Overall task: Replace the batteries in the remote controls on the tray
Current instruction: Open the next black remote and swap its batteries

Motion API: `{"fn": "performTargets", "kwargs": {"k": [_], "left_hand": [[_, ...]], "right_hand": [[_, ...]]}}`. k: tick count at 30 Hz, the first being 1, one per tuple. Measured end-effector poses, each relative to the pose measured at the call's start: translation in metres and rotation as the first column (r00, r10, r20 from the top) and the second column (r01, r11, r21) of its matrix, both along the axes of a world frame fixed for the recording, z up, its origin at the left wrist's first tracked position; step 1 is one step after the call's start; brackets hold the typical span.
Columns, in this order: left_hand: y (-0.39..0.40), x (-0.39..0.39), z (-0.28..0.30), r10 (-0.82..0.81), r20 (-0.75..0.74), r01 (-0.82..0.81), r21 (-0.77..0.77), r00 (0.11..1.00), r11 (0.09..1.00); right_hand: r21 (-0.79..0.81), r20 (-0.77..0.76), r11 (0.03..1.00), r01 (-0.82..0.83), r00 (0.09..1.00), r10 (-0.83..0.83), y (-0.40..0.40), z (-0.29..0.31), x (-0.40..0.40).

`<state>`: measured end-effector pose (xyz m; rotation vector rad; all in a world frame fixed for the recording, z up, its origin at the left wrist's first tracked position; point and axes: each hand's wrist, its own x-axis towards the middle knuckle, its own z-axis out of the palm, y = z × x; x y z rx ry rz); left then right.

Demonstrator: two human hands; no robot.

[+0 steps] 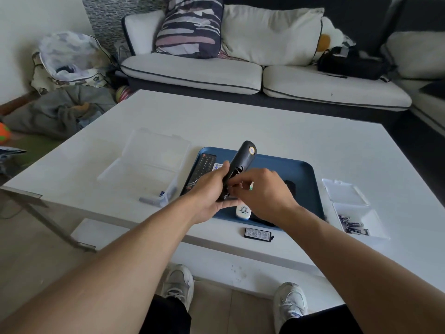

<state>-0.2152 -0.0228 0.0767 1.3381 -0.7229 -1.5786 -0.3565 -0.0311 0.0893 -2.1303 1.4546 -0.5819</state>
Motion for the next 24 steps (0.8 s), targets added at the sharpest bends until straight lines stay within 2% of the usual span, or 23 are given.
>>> {"fn": "performTargets", "kwargs": {"k": [4,9,14,21,24], "left_hand": [[0.002,0.002,-0.001,-0.019,0.010,0.019,0.020,1.000,1.000],[0.006,-0.002,0.000,-0.007,0.049,0.005,0.046,0.999,0.999],[0.005,-0.001,0.007,0.047,0.001,-0.047,0.075,0.999,0.996],[0.008,0.010,0.009,0.057,-0.024,-0.053,0.143,0.998,0.988],[0.008,0.014,0.006,0.050,-0.029,-0.044,0.170,0.998,0.984]], "right_hand": [[-0.082,-0.170,0.997,0.006,0.985,-0.020,0.001,0.003,0.001],[-0.213,-0.298,0.975,-0.055,0.955,-0.012,0.004,0.001,0.005],[-0.345,-0.290,0.933,-0.098,0.957,-0.007,0.005,0.000,0.008],[-0.245,-0.374,0.895,-0.374,0.887,0.269,-0.007,-0.007,-0.002],[-0.268,-0.336,0.873,-0.408,0.889,0.312,-0.014,-0.013,-0.003]]}}
